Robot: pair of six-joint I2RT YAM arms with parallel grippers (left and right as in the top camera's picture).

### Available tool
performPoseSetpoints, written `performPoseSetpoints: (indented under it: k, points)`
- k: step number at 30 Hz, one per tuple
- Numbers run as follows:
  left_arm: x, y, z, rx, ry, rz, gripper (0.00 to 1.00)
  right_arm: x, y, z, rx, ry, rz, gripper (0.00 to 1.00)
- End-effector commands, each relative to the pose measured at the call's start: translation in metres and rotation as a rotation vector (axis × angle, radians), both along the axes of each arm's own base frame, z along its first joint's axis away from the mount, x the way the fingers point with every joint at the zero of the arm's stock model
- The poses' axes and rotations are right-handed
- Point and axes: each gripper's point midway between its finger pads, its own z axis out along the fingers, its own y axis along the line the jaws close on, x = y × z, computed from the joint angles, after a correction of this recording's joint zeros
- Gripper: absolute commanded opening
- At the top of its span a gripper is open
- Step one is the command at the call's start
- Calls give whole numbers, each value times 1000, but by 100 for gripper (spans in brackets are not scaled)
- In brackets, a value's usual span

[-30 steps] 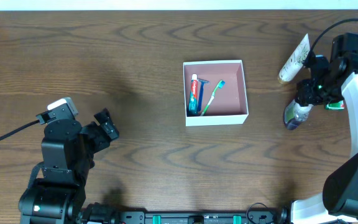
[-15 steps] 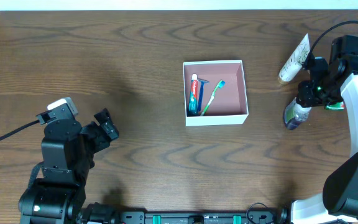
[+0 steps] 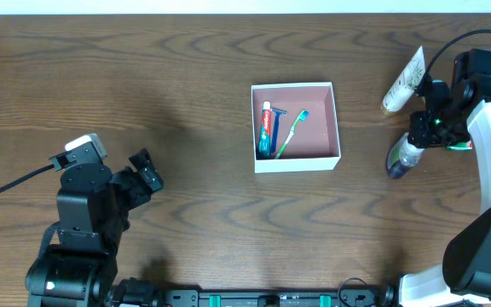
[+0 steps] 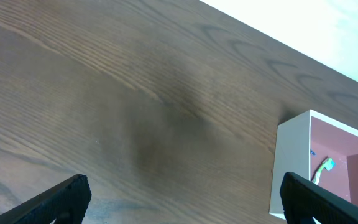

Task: Pack container
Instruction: 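Carry the soap bottle left into the box and release it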

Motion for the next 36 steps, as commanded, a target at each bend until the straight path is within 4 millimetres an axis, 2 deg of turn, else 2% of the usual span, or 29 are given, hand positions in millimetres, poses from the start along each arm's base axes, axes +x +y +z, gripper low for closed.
performPoseSetpoints:
  k: [1, 11, 14, 18, 24, 28, 36]
  points:
    - [0, 2, 1, -4, -3, 13, 98, 11, 5, 26, 42, -58, -19, 26]
    - [0, 2, 1, -4, -3, 12, 98, 9, 24, 72, 62, -68, 8, 26]
    - [0, 2, 1, -4, -3, 12, 98, 10, 41, 85, 110, -89, 42, 25]
    - [0, 2, 1, -4, -2, 12, 98, 13, 75, 103, 190, -121, 118, 27]
    - [0, 2, 1, -4, -3, 13, 98, 19, 118, 126, 206, -185, 213, 29]
    - [0, 2, 1, -4, -3, 13, 98, 28, 137, 140, 222, -245, 225, 29]
    - [0, 2, 1, -4, -3, 13, 98, 46, 167, 152, 244, -340, 261, 32]
